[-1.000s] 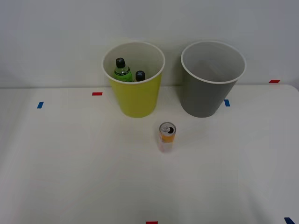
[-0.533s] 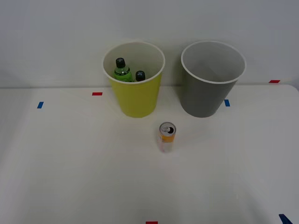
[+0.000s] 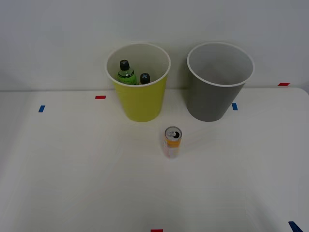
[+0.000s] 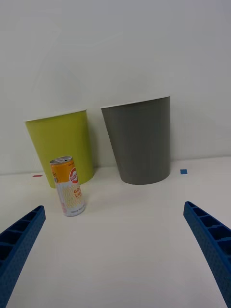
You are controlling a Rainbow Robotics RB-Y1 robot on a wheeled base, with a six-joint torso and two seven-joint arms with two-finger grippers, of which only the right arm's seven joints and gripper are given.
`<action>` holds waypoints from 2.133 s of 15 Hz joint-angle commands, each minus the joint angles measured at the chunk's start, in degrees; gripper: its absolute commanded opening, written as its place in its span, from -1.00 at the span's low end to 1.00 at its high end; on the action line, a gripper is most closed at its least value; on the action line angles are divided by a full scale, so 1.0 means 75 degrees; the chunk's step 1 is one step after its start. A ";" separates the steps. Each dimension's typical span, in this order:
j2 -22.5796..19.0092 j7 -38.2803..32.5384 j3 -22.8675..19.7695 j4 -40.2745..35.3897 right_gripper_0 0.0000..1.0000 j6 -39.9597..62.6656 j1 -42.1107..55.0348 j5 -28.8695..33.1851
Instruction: Put cans in the gray bin, plastic bottles in the light green bin
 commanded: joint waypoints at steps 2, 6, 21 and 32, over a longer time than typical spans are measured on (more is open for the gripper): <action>-0.0001 0.0001 -0.0001 -0.0001 1.00 0.0002 -0.0001 -0.0002; -0.0001 0.0001 -0.0001 -0.0001 1.00 0.0002 -0.0001 -0.0002; -0.0001 0.0001 -0.0001 -0.0001 1.00 0.0002 -0.0001 -0.0002; -0.0001 0.0001 -0.0001 -0.0001 1.00 0.0002 -0.0001 -0.0002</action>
